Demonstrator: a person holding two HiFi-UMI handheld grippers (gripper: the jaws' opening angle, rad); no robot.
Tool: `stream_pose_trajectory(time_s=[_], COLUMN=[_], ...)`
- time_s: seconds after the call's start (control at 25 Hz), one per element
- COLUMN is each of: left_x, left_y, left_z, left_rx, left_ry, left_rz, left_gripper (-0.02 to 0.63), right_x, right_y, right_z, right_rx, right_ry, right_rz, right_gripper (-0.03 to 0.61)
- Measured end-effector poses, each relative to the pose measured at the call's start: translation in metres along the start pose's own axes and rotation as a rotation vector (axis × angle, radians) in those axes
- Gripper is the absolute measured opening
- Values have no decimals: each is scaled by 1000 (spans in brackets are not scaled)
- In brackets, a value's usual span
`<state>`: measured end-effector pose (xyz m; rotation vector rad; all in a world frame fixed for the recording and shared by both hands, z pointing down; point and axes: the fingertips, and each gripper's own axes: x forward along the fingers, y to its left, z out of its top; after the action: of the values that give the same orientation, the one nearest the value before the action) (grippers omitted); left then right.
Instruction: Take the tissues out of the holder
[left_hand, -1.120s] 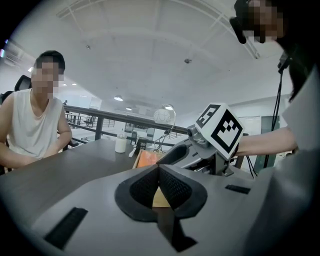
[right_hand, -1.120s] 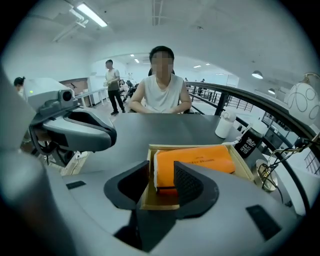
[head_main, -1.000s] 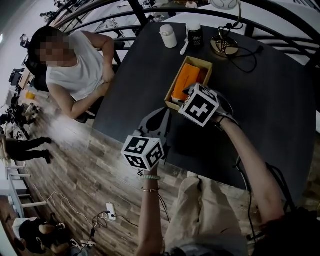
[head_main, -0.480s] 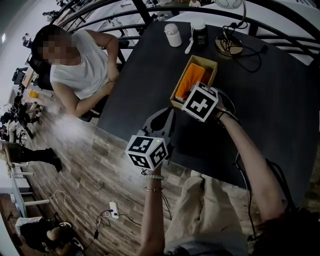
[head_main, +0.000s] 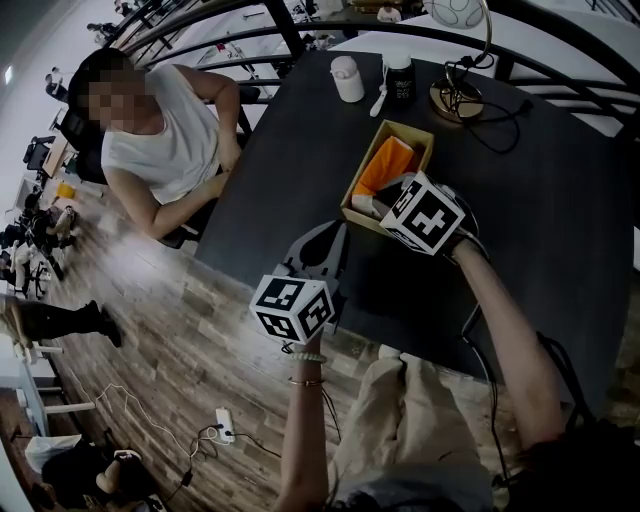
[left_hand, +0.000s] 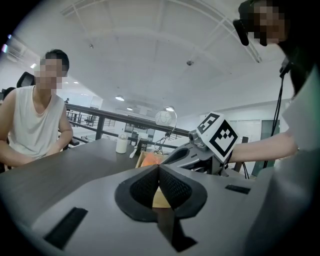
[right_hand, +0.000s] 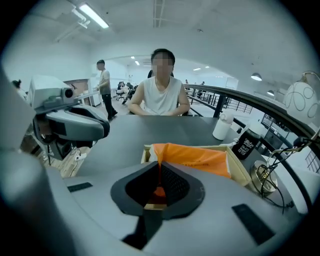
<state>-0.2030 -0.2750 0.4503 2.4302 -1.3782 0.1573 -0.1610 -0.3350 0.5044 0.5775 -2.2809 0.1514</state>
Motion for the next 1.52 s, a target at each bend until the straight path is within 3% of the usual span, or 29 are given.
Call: stream_pose_trajectory(time_s=[0.64,1.12,1.52], left_x=[-2,-4,1], left_y=[-10,-23,-55], left_z=[47,72,78], left_rx=[46,86,102], left_ry=[-69,-113,-128], left_rz=[-60,-129,-173], left_gripper=[8,8,8], right_x=[-67,-113,-155], right_y=[-22,-25,-23], right_z=[33,55,44], right_rx=[195,199,196], right_ry=[-210,-300,-327], right_rz=[-24,-82,-116], right_gripper=[23,23,23])
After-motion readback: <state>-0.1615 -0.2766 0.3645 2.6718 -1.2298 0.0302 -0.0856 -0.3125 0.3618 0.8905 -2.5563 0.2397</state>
